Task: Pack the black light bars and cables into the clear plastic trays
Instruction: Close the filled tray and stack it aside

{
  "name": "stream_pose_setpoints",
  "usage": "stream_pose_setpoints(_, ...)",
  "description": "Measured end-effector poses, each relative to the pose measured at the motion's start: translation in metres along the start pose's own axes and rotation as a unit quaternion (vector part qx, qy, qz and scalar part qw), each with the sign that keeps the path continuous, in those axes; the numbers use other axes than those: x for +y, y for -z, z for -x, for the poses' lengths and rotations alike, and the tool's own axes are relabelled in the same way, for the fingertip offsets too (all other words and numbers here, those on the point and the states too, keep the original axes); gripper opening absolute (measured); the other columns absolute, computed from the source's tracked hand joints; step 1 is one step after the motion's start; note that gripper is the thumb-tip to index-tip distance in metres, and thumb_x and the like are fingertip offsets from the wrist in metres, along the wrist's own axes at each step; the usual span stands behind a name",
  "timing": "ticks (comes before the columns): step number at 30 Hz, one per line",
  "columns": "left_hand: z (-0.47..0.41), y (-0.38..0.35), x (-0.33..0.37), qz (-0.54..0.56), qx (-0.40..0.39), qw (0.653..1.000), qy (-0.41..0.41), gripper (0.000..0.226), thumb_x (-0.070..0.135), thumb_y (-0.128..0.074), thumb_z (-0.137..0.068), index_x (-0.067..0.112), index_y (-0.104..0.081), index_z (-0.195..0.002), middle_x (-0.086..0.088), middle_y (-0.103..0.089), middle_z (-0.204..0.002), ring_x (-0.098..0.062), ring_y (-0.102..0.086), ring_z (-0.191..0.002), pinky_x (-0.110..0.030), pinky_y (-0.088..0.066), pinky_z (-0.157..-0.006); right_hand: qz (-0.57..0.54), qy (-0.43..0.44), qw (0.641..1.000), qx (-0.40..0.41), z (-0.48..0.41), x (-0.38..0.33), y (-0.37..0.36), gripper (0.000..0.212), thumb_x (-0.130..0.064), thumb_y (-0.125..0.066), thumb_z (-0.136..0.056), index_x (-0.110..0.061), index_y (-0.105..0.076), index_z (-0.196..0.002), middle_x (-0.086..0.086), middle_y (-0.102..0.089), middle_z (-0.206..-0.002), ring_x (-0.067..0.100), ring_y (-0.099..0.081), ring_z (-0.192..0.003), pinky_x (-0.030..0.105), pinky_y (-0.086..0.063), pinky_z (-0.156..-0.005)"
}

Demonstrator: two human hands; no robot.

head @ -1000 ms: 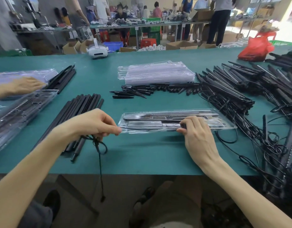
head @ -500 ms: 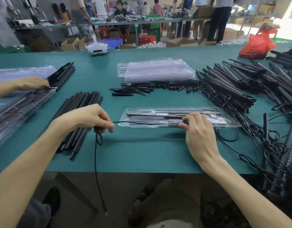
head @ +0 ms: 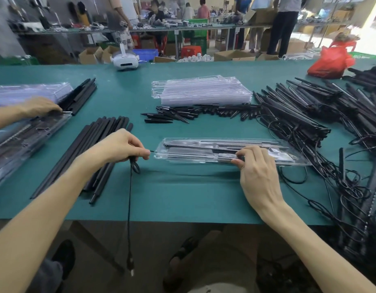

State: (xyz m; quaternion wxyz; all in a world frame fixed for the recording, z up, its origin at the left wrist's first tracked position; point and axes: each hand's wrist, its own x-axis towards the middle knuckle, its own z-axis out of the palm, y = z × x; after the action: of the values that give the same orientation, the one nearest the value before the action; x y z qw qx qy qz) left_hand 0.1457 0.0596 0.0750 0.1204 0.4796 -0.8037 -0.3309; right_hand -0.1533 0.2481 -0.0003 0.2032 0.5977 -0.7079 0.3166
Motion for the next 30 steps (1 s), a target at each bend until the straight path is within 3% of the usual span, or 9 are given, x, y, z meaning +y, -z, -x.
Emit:
stream_pose_setpoints(6,-0.016,-0.011,-0.003,-0.028,0.103,0.994,0.008,0.015,0.034,-0.088,-0.074,0.023,-0.079,-0.069,0.006,-0.07,-0.058,0.0,-0.051,-0.046,-0.016,-0.042,-0.047,0.005,0.007,1.0,0.011,0.0,0.0,-0.001,0.025,-0.023,-0.057,-0.099,-0.001,-0.067,-0.101,0.012,-0.064,-0.101,0.031,-0.059,-0.092,0.043,-0.046,-0.081)
stream_pose_setpoints(8,-0.019,-0.013,-0.004,-0.014,0.123,0.992,0.012,0.016,0.031,-0.091,-0.071,0.021,-0.078,-0.07,0.007,-0.067,-0.056,-0.002,-0.053,-0.049,-0.018,-0.043,-0.046,0.01,0.006,1.0,0.008,0.0,-0.001,-0.001,0.024,-0.024,-0.058,-0.099,-0.001,-0.067,-0.101,0.012,-0.064,-0.1,0.031,-0.059,-0.092,0.043,-0.046,-0.079)
stream_pose_setpoints(13,-0.021,-0.021,0.003,0.191,0.224,0.956,0.01,0.033,0.01,-0.093,-0.066,0.007,-0.071,-0.09,-0.004,-0.059,-0.069,-0.008,-0.057,-0.049,-0.022,-0.051,-0.047,0.008,-0.003,1.0,0.001,0.0,0.0,-0.001,0.027,-0.026,-0.058,-0.099,0.0,-0.067,-0.101,0.013,-0.063,-0.101,0.032,-0.059,-0.091,0.045,-0.047,-0.079)
stream_pose_setpoints(16,-0.023,-0.025,0.014,0.246,0.284,0.927,-0.011,0.037,0.005,-0.091,-0.068,0.008,-0.069,-0.097,-0.003,-0.055,-0.074,-0.01,-0.058,-0.052,-0.025,-0.053,-0.052,0.003,-0.007,1.0,0.01,-0.001,-0.001,0.0,0.031,-0.029,-0.055,-0.099,0.0,-0.066,-0.103,0.013,-0.063,-0.101,0.032,-0.058,-0.091,0.045,-0.048,-0.079)
stream_pose_setpoints(21,-0.037,-0.016,0.037,0.286,0.293,0.911,-0.044,0.02,-0.008,-0.072,-0.081,0.009,-0.069,-0.091,-0.002,-0.051,-0.068,-0.012,-0.047,-0.041,-0.023,-0.04,-0.04,-0.007,-0.006,1.0,0.029,-0.001,-0.001,0.002,0.029,-0.028,-0.056,-0.099,-0.002,-0.066,-0.1,0.011,-0.063,-0.099,0.03,-0.058,-0.09,0.044,-0.047,-0.077)
stream_pose_setpoints(25,-0.054,-0.007,0.042,0.306,0.304,0.902,-0.029,0.015,-0.004,-0.067,-0.087,0.009,-0.067,-0.094,-0.001,-0.048,-0.074,-0.009,-0.041,-0.041,-0.021,-0.032,-0.037,-0.011,-0.013,0.999,0.043,0.0,-0.001,0.002,0.027,-0.029,-0.058,-0.099,-0.003,-0.066,-0.101,0.01,-0.063,-0.1,0.029,-0.058,-0.091,0.042,-0.046,-0.077)
stream_pose_setpoints(27,-0.062,-0.009,0.036,0.315,0.253,0.915,0.016,0.01,0.005,-0.072,-0.09,0.003,-0.065,-0.097,-0.005,-0.053,-0.076,-0.007,-0.042,-0.038,-0.019,-0.032,-0.036,-0.008,-0.01,0.999,0.037,0.0,-0.001,0.002,0.028,-0.03,-0.057,-0.099,-0.004,-0.066,-0.1,0.009,-0.063,-0.1,0.028,-0.058,-0.091,0.042,-0.046,-0.078)
stream_pose_setpoints(30,-0.061,-0.021,0.014,0.287,0.12,0.944,0.11,0.025,0.02,-0.071,-0.094,-0.002,-0.063,-0.1,-0.012,-0.058,-0.082,-0.011,-0.05,-0.045,-0.019,-0.039,-0.036,0.006,-0.005,1.0,0.018,0.002,0.001,0.001,0.03,-0.032,-0.054,-0.098,-0.004,-0.067,-0.098,0.008,-0.063,-0.098,0.028,-0.058,-0.089,0.041,-0.047,-0.078)
